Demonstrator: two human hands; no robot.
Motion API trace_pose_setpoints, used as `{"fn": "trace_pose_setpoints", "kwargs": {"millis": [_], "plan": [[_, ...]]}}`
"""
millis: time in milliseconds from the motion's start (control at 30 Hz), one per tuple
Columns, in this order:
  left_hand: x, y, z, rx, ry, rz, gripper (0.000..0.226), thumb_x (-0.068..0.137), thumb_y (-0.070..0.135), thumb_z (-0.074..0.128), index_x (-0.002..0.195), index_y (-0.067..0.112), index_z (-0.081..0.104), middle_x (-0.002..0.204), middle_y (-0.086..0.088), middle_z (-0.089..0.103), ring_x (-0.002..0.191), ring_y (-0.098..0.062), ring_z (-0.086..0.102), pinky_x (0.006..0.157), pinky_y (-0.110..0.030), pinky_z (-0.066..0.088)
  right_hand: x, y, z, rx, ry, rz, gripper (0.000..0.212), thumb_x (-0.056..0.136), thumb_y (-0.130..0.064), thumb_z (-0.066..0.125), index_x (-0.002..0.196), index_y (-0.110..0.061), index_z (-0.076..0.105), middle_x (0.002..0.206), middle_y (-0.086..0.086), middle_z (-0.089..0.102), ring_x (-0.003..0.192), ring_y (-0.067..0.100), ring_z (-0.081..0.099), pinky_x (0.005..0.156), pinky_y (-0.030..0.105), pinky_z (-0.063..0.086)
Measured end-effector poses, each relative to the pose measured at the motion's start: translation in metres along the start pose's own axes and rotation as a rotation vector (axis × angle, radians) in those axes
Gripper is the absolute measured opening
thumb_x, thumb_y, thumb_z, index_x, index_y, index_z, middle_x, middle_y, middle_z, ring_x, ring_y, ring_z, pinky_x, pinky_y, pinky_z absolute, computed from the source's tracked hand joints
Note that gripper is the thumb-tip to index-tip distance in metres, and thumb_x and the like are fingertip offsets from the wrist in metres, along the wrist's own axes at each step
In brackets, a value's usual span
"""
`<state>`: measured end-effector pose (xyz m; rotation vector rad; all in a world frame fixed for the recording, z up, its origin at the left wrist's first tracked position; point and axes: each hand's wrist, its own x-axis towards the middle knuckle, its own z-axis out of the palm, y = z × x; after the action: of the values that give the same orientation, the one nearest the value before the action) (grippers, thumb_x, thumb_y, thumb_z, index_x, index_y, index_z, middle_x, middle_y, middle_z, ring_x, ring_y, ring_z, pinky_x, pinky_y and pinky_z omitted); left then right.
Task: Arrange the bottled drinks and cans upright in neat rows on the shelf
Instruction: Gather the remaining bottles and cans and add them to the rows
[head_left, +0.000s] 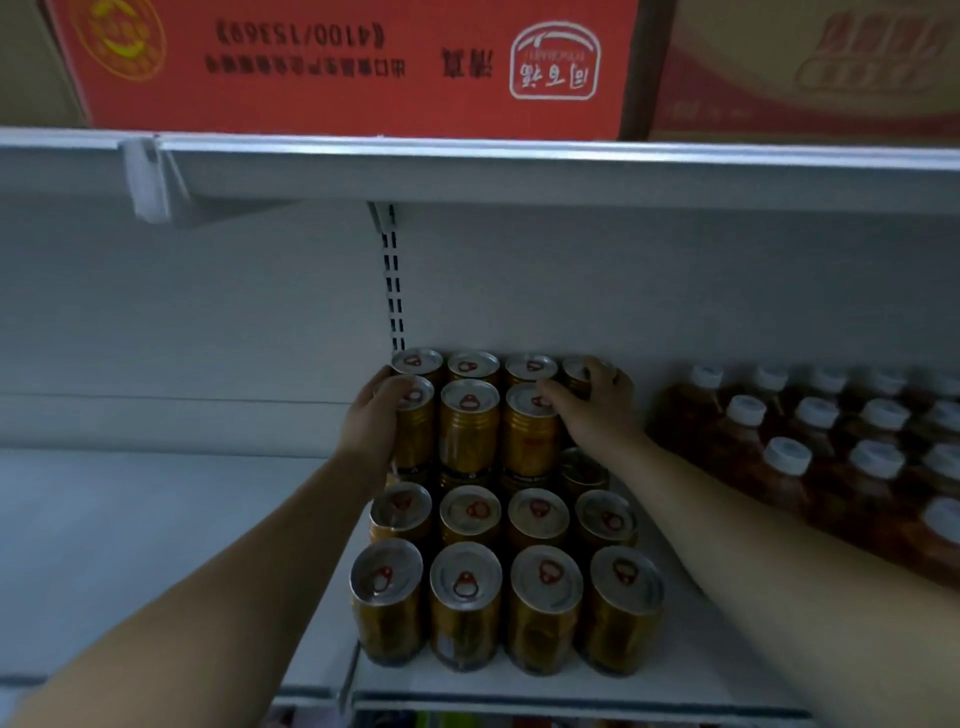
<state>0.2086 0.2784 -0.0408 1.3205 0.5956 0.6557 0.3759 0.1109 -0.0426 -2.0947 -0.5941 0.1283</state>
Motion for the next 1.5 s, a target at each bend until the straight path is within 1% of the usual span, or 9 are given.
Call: {"fn": "trace_pose_setpoints", "kwargs": {"millis": [233,333,500,633,800,967,1267,1400,1500], "plan": [[-0.003,-0.003,0.011,0.012,0.010,0.025,0.028,0.085,0.027,0.055,0.110,0.032,0.065,0.108,-0.007,0.069,0.101,-0.029,0.066,0.085,-0.049,0.055,0.003,0.003,0.004,0.118,-0.005,0.046,0.078,0.083,-0.059,0.060,0.147,-0.025,0.030,0.153,0.005,0.016,0.137,0.031,0.029,0.109,0.044,0.033],[-0.003,-0.005,0.009,0.043,0.030,0.029,0.027,0.084,0.034,0.055,0.110,0.033,0.065,0.108,-0.006,0.069,0.101,-0.028,0.065,0.088,-0.050,0.054,0.001,0.004,0.004,0.145,-0.003,0.035,0.073,0.082,-0.050,0.065,0.144,-0.025,0.034,0.150,0.004,0.017,0.135,0.029,0.030,0.102,0.037,0.035],[-0.001,-0.004,0.001,-0.117,0.066,-0.100,0.041,0.096,0.045,0.035,0.102,0.019,0.067,0.101,-0.011,0.071,0.099,-0.025,0.064,0.076,-0.035,0.050,-0.003,0.003,0.009,0.161,0.031,0.037,0.072,0.080,-0.046,0.068,0.141,-0.026,0.037,0.151,0.005,0.015,0.136,0.031,0.027,0.104,0.040,0.034],[-0.006,-0.011,0.001,-0.078,0.149,-0.111,0.038,0.096,0.049,0.038,0.091,0.021,0.064,0.086,-0.003,0.068,0.082,-0.016,0.062,0.065,-0.029,0.044,-0.006,-0.001,0.007,0.155,0.034,0.048,0.077,0.082,-0.049,0.065,0.147,-0.029,0.029,0.157,0.005,0.009,0.142,0.031,0.020,0.111,0.044,0.030],[-0.007,-0.016,-0.001,-0.010,0.113,-0.192,0.063,0.091,0.066,0.030,0.116,0.017,0.061,0.107,-0.011,0.065,0.096,-0.023,0.060,0.082,-0.035,0.043,-0.010,-0.002,0.006,0.133,0.062,0.020,0.084,0.086,-0.054,0.059,0.152,-0.023,0.018,0.160,0.004,0.007,0.146,0.027,0.014,0.114,0.042,0.023],[-0.007,-0.013,0.001,0.042,0.078,-0.175,0.055,0.093,0.062,0.029,0.104,0.021,0.064,0.097,-0.009,0.067,0.094,-0.022,0.062,0.082,-0.035,0.044,-0.005,-0.002,0.006,0.145,0.029,0.039,0.079,0.086,-0.058,0.056,0.150,-0.025,0.024,0.158,0.002,0.008,0.144,0.028,0.020,0.114,0.045,0.027],[-0.010,-0.007,-0.007,0.103,0.020,-0.163,0.058,0.096,0.059,0.018,0.099,0.023,0.062,0.097,-0.008,0.066,0.089,-0.017,0.059,0.087,-0.033,0.038,-0.014,-0.004,0.009,-0.011,0.027,0.021,0.063,0.091,-0.063,0.040,0.147,-0.035,0.032,0.163,0.001,-0.002,0.149,0.024,-0.001,0.117,0.045,0.016],[-0.015,-0.011,-0.010,0.155,0.010,-0.180,0.077,0.091,0.068,0.012,0.124,0.016,0.059,0.125,-0.013,0.060,0.116,-0.024,0.052,0.094,-0.033,0.034,-0.018,-0.009,0.004,-0.031,0.025,0.010,0.063,0.094,-0.062,0.037,0.149,-0.032,0.028,0.162,0.007,-0.003,0.149,0.027,0.000,0.116,0.043,0.015],[-0.032,-0.011,-0.011,0.228,-0.063,-0.142,0.071,0.089,0.071,0.019,0.130,0.020,0.049,0.123,-0.005,0.059,0.110,-0.019,0.054,0.090,-0.032,0.040,-0.030,-0.006,0.001,0.049,0.048,0.009,0.081,0.086,-0.072,0.035,0.152,-0.027,0.022,0.160,0.008,0.015,0.146,0.029,0.019,0.117,0.047,0.020]]}}
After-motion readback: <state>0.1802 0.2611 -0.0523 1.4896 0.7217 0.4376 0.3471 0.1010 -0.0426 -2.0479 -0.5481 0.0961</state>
